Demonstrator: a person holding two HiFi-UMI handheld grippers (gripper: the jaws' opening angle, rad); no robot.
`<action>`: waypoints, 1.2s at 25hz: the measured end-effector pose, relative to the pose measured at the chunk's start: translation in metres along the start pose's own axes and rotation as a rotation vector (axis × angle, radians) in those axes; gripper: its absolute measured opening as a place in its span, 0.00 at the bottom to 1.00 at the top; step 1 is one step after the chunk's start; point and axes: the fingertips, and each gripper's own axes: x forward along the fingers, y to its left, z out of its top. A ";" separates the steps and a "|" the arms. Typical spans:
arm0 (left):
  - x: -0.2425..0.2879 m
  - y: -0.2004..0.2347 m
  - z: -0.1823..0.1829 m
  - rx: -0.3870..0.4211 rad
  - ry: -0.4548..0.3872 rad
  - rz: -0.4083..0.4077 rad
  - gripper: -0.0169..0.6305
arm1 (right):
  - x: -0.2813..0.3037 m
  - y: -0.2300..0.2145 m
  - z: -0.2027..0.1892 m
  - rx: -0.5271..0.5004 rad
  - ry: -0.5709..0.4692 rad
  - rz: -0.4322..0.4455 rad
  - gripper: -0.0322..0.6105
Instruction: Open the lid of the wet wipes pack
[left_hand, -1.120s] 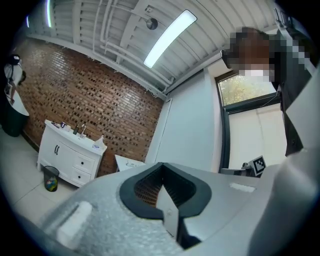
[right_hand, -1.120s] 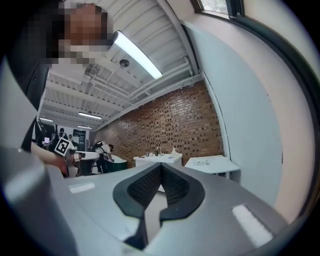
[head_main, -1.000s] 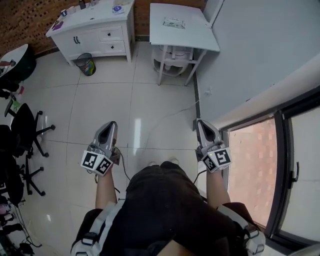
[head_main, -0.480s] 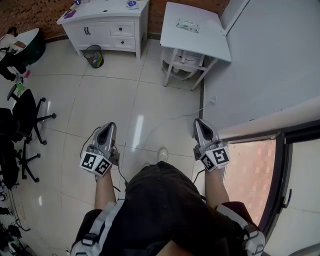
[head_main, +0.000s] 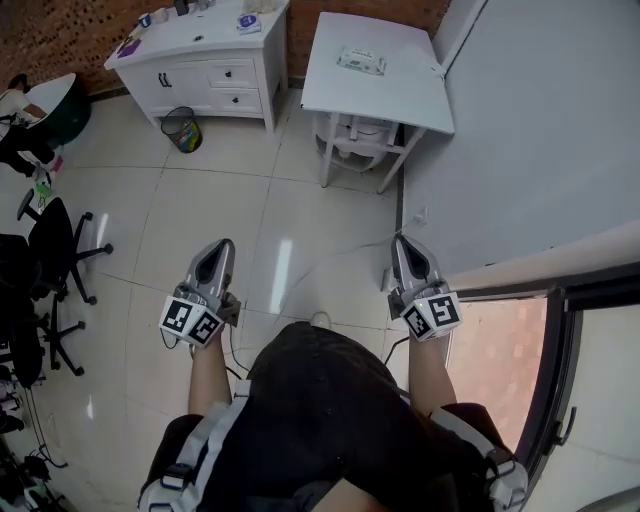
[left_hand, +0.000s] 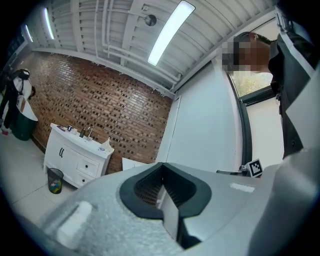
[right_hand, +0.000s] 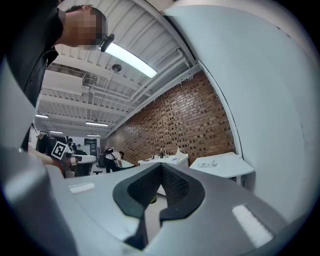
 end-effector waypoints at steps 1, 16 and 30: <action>0.008 -0.003 0.000 -0.003 -0.005 -0.002 0.03 | 0.000 -0.009 0.002 0.004 -0.005 -0.004 0.05; 0.081 -0.017 -0.016 0.002 0.027 -0.059 0.03 | 0.015 -0.072 -0.003 0.046 -0.009 -0.043 0.05; 0.180 0.078 0.009 0.028 0.019 -0.181 0.03 | 0.128 -0.090 0.006 0.011 -0.038 -0.126 0.05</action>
